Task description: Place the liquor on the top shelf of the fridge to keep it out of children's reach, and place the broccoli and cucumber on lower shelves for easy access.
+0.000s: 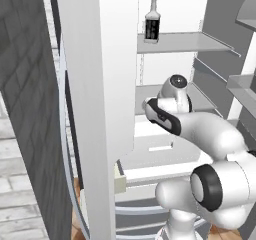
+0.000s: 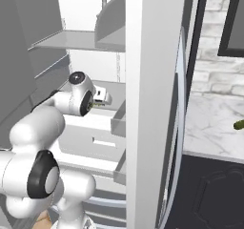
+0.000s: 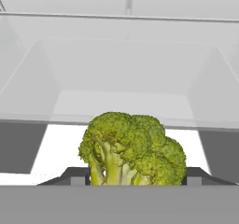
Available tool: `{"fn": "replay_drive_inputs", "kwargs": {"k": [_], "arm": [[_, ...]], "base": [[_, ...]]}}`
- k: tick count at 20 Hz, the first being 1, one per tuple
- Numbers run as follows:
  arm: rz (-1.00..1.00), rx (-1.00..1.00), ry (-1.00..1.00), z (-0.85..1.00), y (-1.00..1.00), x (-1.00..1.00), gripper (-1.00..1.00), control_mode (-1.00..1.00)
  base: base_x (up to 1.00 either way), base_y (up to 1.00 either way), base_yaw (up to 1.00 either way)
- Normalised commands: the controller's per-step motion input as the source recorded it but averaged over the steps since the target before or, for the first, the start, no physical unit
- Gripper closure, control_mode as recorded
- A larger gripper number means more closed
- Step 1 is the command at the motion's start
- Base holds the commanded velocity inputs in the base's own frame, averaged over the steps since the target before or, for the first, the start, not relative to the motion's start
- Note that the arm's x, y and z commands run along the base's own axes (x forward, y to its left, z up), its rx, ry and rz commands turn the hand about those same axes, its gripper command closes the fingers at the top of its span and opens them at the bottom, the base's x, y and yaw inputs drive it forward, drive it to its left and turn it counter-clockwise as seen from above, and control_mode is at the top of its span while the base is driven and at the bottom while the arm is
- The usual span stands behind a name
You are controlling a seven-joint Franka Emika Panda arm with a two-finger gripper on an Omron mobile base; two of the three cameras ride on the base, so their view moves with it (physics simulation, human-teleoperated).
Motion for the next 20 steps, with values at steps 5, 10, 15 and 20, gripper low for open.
{"fn": "replay_drive_inputs", "kwargs": {"k": [5,10,15,20], "arm": [[0.0,0.0,0.0,-0.24,0.0,0.34,1.0,-1.0],[0.0,0.0,0.0,-0.21,0.0,0.37,1.0,-1.0],[0.0,0.0,0.0,-0.17,0.0,0.4,1.0,-1.0],[0.0,0.0,0.0,-0.11,0.0,0.47,1.0,-1.0]], "base": [[0.0,0.0,0.0],[0.0,0.0,0.0],[0.0,0.0,0.0],[0.0,0.0,0.0]]}}
